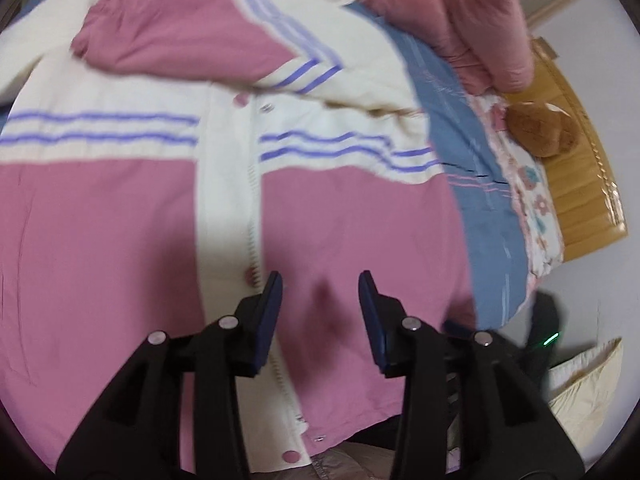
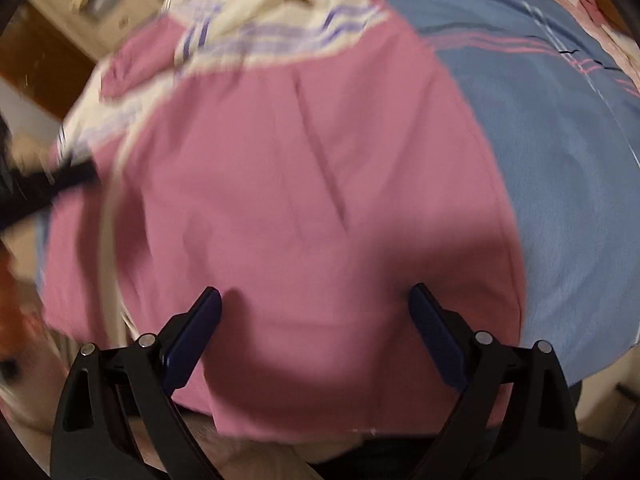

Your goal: Fold large clothes

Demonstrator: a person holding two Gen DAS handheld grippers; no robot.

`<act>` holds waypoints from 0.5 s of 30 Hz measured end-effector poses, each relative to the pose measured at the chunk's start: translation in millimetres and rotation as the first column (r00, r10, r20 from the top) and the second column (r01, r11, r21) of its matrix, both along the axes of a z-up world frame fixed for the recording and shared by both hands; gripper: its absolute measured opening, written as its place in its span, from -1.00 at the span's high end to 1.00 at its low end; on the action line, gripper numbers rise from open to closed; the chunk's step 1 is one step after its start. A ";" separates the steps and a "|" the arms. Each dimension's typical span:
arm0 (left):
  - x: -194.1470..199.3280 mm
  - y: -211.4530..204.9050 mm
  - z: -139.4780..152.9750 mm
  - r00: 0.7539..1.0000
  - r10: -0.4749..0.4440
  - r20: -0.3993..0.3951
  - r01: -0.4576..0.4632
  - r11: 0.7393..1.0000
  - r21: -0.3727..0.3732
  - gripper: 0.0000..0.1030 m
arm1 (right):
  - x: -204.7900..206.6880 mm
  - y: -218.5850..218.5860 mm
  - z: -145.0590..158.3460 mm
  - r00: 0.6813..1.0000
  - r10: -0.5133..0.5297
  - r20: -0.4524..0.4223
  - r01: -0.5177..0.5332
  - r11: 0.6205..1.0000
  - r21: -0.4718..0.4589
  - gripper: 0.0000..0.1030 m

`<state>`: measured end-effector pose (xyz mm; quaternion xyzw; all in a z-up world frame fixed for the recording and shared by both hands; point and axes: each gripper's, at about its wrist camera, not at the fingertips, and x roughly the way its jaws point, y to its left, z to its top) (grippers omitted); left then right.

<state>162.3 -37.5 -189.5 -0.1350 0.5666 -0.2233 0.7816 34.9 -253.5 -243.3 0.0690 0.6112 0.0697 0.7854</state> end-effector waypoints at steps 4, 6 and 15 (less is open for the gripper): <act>3.5 -23.1 -15.7 0.999 -0.052 -0.004 0.052 0.997 0.066 0.25 | -16.8 24.8 -2.7 0.994 0.105 -0.002 -0.104 0.988 -0.113 -0.85; 7.2 -36.4 -44.5 0.993 -0.084 -0.082 0.091 0.991 0.096 0.28 | -14.7 19.2 4.8 0.996 0.087 0.000 -0.086 0.994 -0.067 -0.85; 3.6 89.8 47.9 0.959 0.140 0.245 -0.144 0.990 -0.001 -0.72 | 13.2 -14.7 45.9 0.991 -0.051 0.126 0.025 0.980 0.195 -0.85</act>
